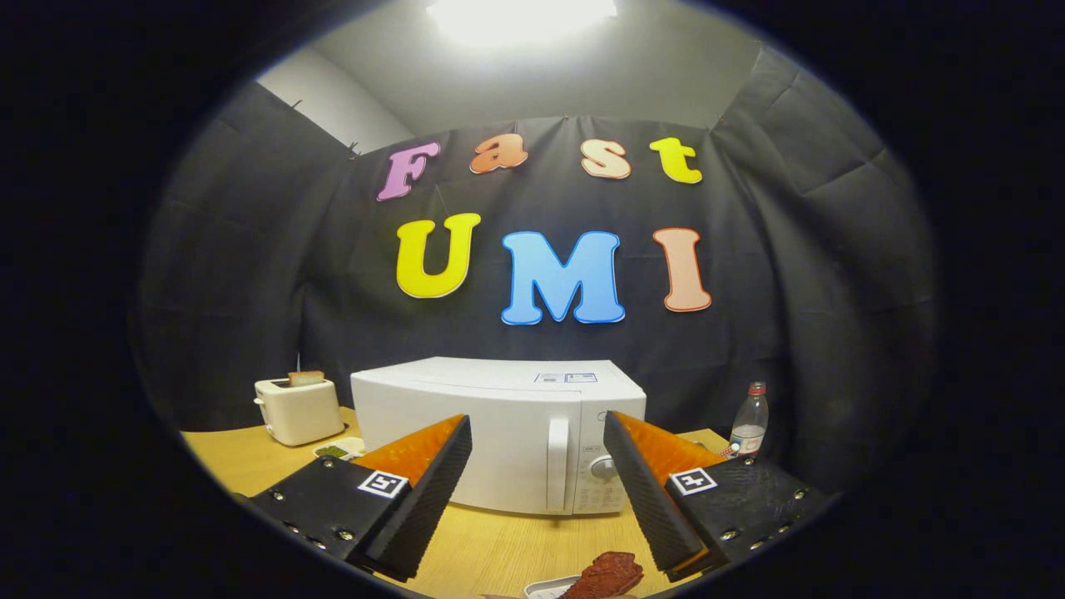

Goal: Open the microwave, put the food inside, and close the microwave door.

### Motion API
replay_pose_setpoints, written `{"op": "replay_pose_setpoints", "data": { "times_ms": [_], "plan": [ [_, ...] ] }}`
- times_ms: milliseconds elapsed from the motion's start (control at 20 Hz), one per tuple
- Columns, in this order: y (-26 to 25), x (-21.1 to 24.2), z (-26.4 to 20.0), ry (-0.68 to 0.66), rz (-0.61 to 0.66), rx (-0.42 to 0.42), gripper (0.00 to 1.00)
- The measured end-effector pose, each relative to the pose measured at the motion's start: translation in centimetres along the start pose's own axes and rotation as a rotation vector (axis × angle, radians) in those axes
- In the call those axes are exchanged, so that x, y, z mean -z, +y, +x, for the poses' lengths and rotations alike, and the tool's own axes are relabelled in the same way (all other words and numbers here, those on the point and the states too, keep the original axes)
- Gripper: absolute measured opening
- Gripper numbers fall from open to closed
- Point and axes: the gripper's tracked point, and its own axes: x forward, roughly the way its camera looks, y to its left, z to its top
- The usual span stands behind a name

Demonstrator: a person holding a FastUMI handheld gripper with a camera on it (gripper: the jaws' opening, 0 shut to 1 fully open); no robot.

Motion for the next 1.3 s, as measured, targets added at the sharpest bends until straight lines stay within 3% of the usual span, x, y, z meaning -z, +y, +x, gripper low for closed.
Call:
{"op": "replay_pose_setpoints", "data": {
  "times_ms": [600, 650, 750, 850, 950, 1050, 1150, 1300],
  "plan": [
    [-1.2, 7.3, 9.8, 0.093, 0.044, 0.108, 0.98],
    [-1.1, 7.8, 10.1, 0.100, 0.039, 0.110, 0.91],
    [-1.2, 8.9, 10.5, 0.120, 0.031, 0.117, 0.87],
    [-1.3, 9.7, 10.9, 0.138, 0.037, 0.129, 0.66],
    [-1.9, 10.5, 11.1, 0.159, 0.069, 0.146, 0.55],
    [-1.8, 10.4, 11.1, 0.166, 0.093, 0.142, 0.28],
    [-1.4, 10.5, 11.2, 0.173, 0.110, 0.123, 0.28],
    [-1.5, 10.4, 11.1, 0.167, 0.117, 0.108, 0.14]
  ]
}}
